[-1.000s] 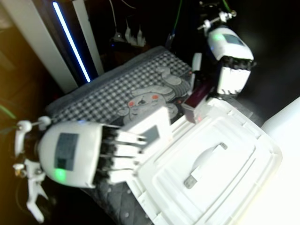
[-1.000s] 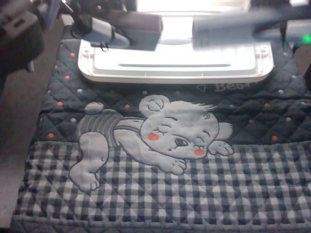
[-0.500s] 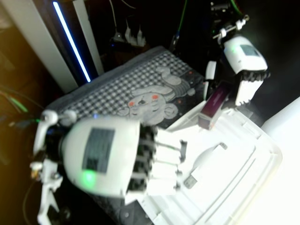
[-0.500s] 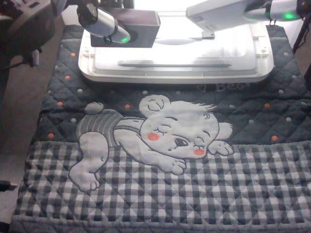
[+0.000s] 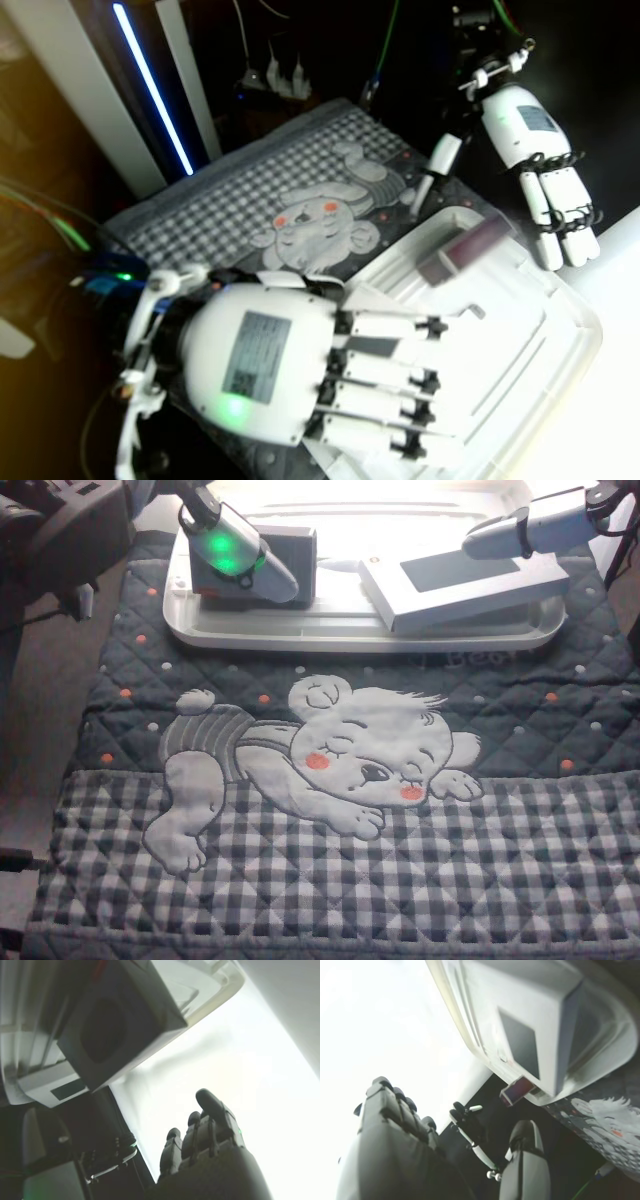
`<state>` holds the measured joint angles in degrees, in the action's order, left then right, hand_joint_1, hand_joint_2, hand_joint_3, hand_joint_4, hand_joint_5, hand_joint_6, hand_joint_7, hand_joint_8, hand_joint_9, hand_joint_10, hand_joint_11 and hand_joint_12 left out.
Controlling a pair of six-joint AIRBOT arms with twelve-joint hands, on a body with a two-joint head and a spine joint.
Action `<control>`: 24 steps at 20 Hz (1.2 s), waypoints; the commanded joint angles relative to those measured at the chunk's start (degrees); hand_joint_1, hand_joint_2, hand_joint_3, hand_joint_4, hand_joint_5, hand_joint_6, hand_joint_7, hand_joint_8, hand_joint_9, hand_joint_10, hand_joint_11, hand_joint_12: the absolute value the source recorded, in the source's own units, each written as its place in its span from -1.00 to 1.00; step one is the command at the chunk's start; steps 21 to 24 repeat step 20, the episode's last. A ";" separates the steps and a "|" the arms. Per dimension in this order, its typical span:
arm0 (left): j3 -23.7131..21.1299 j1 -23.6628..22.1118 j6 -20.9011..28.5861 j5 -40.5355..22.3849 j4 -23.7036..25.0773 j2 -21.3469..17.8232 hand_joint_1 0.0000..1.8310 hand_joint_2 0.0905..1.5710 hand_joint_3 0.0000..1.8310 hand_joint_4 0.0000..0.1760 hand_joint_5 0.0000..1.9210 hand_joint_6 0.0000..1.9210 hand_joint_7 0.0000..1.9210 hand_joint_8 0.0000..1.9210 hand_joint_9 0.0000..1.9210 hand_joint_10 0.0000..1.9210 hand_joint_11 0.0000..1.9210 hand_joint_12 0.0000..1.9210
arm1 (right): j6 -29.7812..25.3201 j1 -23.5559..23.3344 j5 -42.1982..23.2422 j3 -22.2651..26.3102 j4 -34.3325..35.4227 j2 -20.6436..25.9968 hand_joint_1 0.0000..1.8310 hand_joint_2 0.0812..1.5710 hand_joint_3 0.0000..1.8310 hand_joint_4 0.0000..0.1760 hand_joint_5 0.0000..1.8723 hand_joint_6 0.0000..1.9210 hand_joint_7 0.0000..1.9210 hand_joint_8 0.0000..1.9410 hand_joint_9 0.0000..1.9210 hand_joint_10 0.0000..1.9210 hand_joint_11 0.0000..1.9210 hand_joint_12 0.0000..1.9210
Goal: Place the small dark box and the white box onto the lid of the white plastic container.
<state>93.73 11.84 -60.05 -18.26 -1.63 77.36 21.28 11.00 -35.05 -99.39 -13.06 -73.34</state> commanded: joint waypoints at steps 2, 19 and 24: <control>-0.05 -0.47 0.18 -7.11 -0.17 -0.48 0.03 -0.30 -1.00 1.00 -1.00 -1.00 -1.00 -1.00 -1.00 -1.00 -1.00 1.00 | -0.02 -0.71 -6.24 -0.01 1.58 0.96 -0.21 -0.03 -1.00 1.00 -1.00 -1.00 -1.00 -1.00 -1.00 -1.00 -1.00 -1.00; -22.55 7.24 0.32 -34.16 3.91 -16.47 -0.21 -0.47 -1.00 1.00 -1.00 -1.00 -1.00 -1.00 -1.00 -1.00 -1.00 1.00 | -0.08 5.51 -25.63 15.85 -0.94 12.30 -0.27 -0.11 -0.99 0.65 -1.00 -1.00 -1.00 -1.00 -1.00 -1.00 -1.00 -1.00; -23.53 7.91 0.33 -35.57 3.93 -17.12 -0.22 -0.48 -1.00 1.00 -1.00 -1.00 -1.00 -1.00 -1.00 -1.00 -1.00 1.00 | -0.08 5.91 -26.89 16.48 -0.86 12.57 -0.28 -0.08 -0.98 0.93 -1.00 -1.00 -1.00 -1.00 -1.00 -1.00 -1.00 -1.00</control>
